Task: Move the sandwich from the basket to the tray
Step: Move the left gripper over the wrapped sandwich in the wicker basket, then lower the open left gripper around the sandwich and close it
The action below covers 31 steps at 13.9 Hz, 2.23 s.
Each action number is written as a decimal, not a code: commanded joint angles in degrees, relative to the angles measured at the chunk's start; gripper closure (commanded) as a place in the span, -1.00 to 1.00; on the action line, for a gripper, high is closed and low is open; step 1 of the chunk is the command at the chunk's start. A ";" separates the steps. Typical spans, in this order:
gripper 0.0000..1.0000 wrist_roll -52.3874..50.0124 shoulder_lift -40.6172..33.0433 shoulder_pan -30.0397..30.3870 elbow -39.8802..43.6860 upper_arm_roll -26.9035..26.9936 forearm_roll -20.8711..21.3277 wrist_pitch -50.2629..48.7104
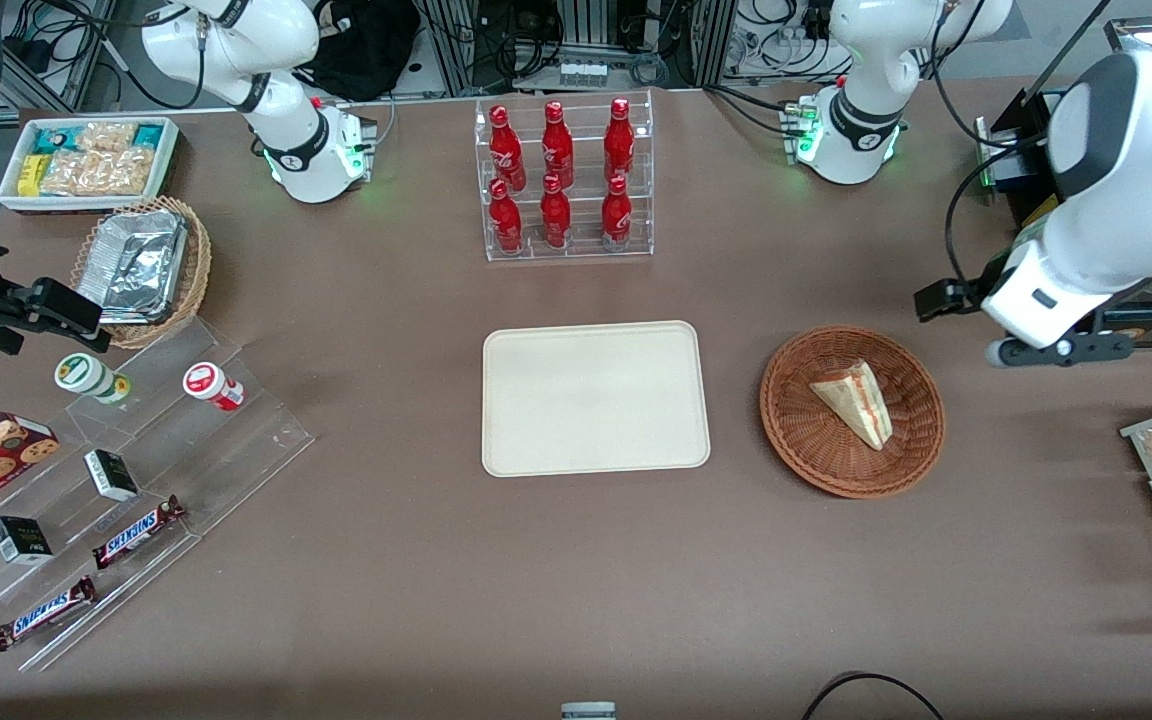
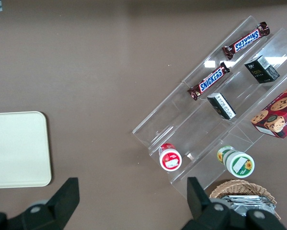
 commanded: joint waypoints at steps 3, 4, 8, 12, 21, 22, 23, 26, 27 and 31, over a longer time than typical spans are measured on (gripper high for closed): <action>-1.00 0.52 -2.02 -0.56 -12.13 0.16 0.13 13.69; -1.00 0.52 -2.02 -0.56 -14.15 0.16 0.13 16.68; -1.00 -4.20 -1.24 -0.91 -21.02 0.07 0.13 28.53; -1.00 -17.73 0.09 -2.75 -23.40 0.07 0.13 34.27; -1.00 -40.25 4.91 -3.20 -30.43 0.16 0.04 49.92; -1.00 -41.31 5.88 -3.20 -30.43 0.16 -0.04 51.32; -1.00 -42.19 6.67 -3.11 -30.35 0.16 -0.04 52.12; -0.48 -42.90 7.47 -3.11 -30.35 0.16 -0.04 52.92; 0.18 -43.60 7.47 -3.11 -30.35 0.16 -0.04 52.83; 0.82 -44.84 7.38 -3.02 -29.47 0.16 -0.13 52.21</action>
